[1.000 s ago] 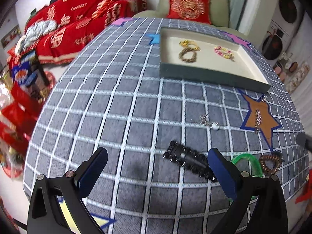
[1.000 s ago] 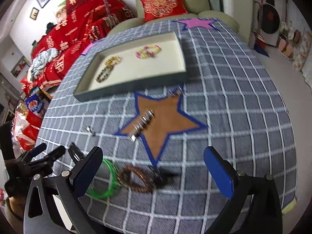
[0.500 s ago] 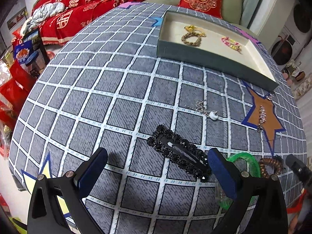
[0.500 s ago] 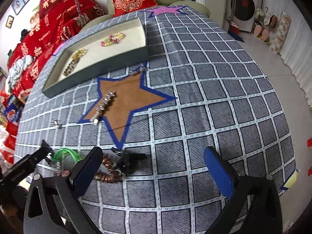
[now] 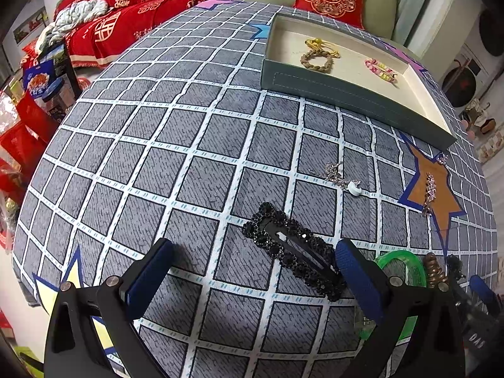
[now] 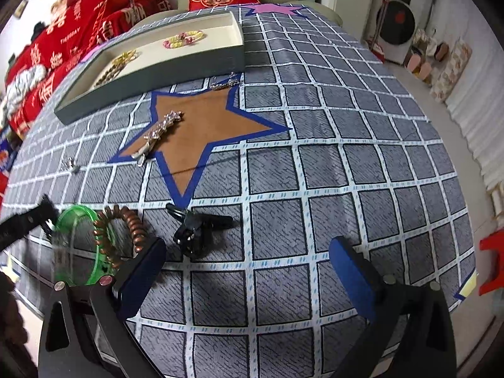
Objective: Organize jewelry
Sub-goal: 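Move the left tool to the black beaded hair clip and grasp it, then lift the black hair clip with the left tool toward the tray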
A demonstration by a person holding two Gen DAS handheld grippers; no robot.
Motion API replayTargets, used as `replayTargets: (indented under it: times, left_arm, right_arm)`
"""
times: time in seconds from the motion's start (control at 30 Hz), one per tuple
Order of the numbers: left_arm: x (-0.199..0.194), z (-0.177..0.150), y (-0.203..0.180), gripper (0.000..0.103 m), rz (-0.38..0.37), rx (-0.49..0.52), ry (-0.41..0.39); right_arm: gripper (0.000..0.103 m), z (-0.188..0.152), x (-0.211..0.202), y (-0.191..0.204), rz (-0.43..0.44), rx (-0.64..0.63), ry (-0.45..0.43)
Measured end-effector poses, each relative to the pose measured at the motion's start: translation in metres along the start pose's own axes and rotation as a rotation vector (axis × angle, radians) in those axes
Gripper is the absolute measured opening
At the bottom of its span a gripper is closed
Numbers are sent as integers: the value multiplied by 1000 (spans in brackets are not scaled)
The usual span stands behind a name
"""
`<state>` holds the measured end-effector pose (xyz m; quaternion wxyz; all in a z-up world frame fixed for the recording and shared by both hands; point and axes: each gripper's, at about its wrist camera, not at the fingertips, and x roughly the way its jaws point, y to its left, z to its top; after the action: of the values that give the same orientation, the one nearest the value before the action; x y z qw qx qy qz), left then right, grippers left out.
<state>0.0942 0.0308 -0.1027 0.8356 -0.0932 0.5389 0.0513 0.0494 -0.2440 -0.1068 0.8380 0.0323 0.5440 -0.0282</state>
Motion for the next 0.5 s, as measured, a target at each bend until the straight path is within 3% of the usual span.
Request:
replayTargets:
  times: [0.27, 0.33, 0.47, 0.5]
  left_arm:
    - [1, 1, -5, 103, 19, -32, 21]
    - [0, -1, -8, 102, 25, -25, 21]
    - [-3, -6, -18, 83, 59, 22, 23]
    - [-3, -8, -21, 82, 65, 37, 21]
  right_arm:
    - [89, 2, -2, 9, -8, -30, -30]
    - [81, 2, -4, 13, -8, -49, -43]
    - [64, 1, -7, 21, 3, -82, -59]
    - [59, 1, -9, 23, 8, -88, -61]
